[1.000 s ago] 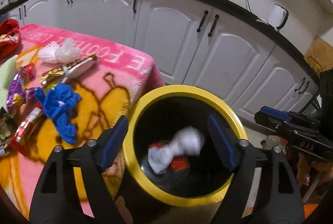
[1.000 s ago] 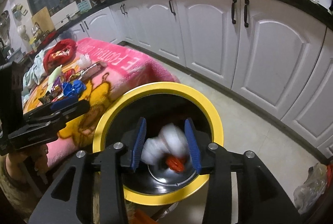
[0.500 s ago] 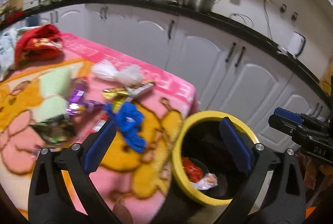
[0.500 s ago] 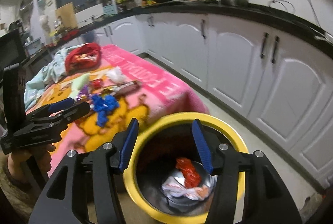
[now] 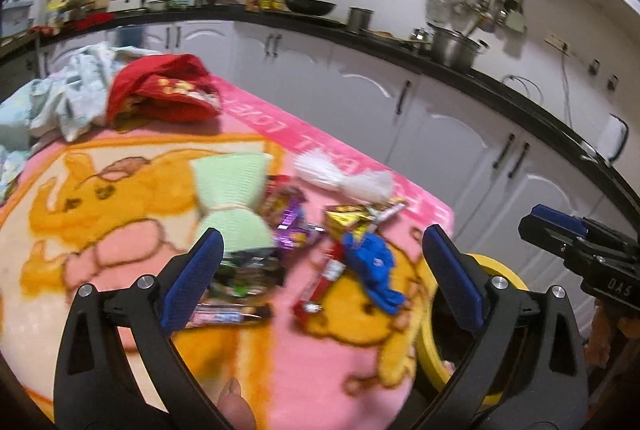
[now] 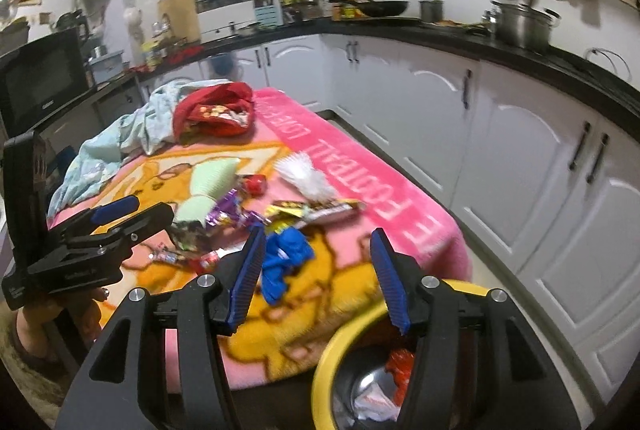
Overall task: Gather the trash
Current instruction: 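Grasp the green mesh bundle with the left tool while the right tool grasps the white mesh net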
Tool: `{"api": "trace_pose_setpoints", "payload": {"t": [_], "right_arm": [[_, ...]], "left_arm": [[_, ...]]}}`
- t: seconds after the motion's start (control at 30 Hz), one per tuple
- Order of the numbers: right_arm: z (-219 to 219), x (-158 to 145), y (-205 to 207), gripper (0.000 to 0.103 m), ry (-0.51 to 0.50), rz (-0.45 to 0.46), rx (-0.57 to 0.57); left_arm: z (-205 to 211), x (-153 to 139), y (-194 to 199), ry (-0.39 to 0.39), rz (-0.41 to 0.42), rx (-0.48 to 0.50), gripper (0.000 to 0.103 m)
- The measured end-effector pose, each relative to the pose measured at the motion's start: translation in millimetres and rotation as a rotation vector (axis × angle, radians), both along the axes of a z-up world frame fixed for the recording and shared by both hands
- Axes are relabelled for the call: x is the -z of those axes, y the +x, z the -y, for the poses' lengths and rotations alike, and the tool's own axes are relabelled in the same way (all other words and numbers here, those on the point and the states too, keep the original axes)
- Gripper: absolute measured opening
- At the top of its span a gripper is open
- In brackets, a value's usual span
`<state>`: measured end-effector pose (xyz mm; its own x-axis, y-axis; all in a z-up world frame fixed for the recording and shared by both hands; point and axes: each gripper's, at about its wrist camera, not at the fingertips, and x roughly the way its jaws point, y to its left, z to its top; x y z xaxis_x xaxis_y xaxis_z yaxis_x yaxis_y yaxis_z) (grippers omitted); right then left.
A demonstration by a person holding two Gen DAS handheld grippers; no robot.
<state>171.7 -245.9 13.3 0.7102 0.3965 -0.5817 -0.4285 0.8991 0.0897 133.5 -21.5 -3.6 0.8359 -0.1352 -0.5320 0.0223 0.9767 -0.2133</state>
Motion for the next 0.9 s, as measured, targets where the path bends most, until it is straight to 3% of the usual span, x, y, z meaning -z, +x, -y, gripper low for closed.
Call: {"api": "trace_pose_setpoints", "payload": {"t": [0.37,0.57,0.9], "right_arm": [[-45,5,54,0.053,-0.026,-0.013,-0.051],[-55,23,98,0.054,-0.058,-0.072,-0.041],[-68,58,148,0.054,-0.100,-0.167,-0.041]], "left_arm": [[-64,14,21,-0.050,-0.060,-0.117,0.092],[-76,30,56,-0.097,-0.147,-0.105,0.091],[-79,59,108,-0.107,-0.288,-0.072,0.088]]}}
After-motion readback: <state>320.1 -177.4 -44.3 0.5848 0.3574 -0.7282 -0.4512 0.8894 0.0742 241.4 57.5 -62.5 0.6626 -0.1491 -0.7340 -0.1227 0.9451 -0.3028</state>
